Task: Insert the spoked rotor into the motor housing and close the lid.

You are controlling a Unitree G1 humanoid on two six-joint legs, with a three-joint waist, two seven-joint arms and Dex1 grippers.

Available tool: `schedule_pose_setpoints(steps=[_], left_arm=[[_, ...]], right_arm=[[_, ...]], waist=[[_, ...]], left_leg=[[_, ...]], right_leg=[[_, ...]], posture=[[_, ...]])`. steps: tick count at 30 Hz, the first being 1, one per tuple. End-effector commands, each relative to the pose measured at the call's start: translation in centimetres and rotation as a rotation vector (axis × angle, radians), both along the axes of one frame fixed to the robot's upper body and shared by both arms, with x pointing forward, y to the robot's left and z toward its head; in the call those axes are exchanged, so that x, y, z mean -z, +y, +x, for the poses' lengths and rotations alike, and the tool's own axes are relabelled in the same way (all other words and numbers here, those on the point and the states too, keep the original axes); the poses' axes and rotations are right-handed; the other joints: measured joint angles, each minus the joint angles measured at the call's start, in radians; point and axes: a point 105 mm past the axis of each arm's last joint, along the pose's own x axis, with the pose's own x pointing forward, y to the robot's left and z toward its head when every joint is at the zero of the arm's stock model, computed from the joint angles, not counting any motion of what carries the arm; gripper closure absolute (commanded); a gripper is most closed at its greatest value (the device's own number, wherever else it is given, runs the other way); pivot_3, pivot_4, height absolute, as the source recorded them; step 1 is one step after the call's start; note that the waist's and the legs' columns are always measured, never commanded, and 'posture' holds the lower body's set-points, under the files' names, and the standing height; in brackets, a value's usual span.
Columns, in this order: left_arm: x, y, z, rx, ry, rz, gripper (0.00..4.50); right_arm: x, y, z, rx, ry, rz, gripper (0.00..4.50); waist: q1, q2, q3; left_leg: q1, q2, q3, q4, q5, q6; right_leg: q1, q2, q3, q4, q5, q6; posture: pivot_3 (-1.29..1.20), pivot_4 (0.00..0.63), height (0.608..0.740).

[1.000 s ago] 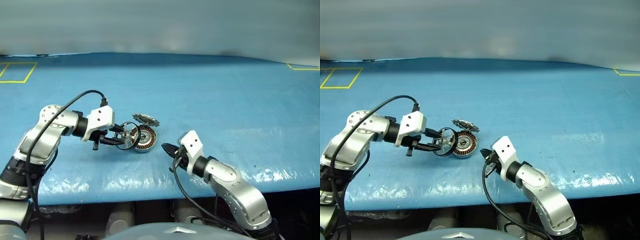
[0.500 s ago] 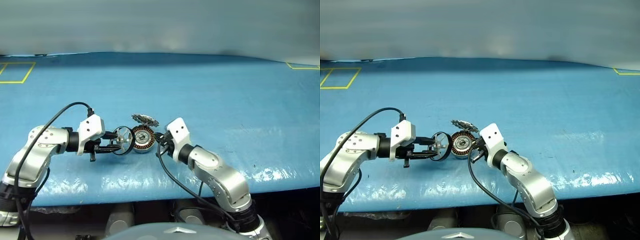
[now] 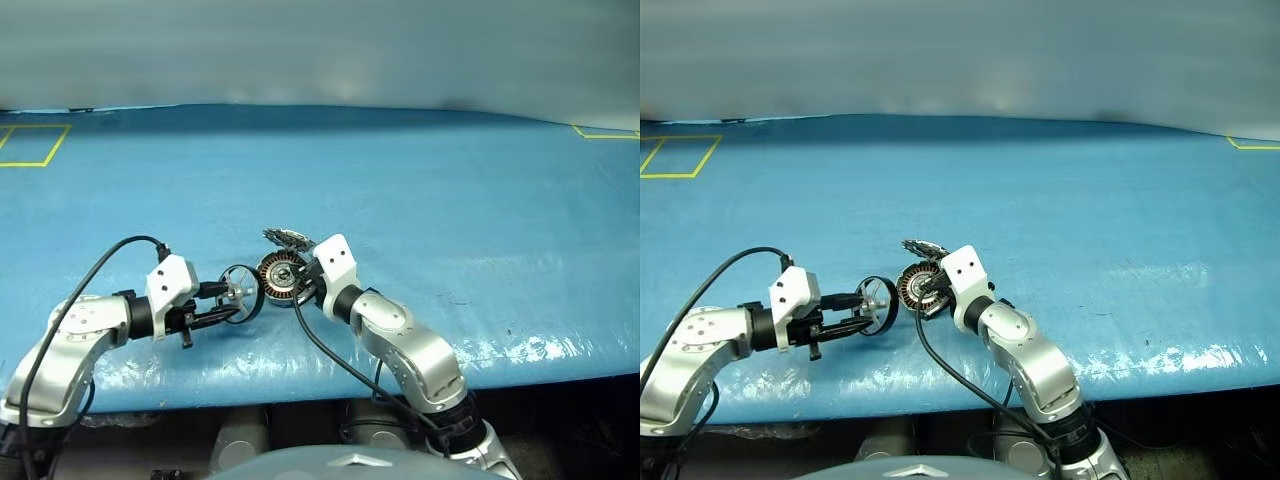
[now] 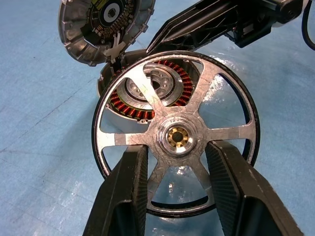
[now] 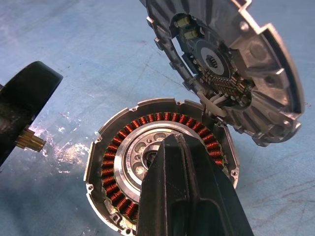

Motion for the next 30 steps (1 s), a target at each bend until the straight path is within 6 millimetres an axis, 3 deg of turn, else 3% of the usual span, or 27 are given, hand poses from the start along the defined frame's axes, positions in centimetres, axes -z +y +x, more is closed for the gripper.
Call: schedule_pose_setpoints(steps=[1,15,30], left_arm=[[-1.2,-0.4,-0.2,0.001,-0.056,-0.020,2.99],[-0.9,-0.3,-0.3,-0.012,-0.046,-0.022,2.99],[-0.9,-0.5,-0.4,-0.014,-0.024,-0.038,2.99]], right_arm=[[-1.0,1.2,0.0,-0.031,-0.039,0.034,4.50],[-0.9,2.1,-0.8,-0.096,-0.026,0.042,4.50],[-1.1,2.2,0.5,-0.062,-0.046,0.049,4.50]], waist=[[-0.001,0.000,0.000],[-0.002,0.000,0.000],[-0.003,0.001,0.001]], left_leg=[[0.000,0.000,0.000,0.000,0.000,0.000],[0.000,0.000,0.000,-0.001,0.000,0.000],[0.000,0.000,0.000,-0.001,0.000,0.000]], right_leg=[[0.000,0.000,0.000,0.000,0.000,0.000],[0.000,0.000,0.000,0.000,0.000,0.000],[0.000,0.000,0.000,-0.001,-0.001,-0.001]], posture=[[0.00,0.150,0.740],[0.00,0.150,0.740],[0.00,0.150,0.740]])
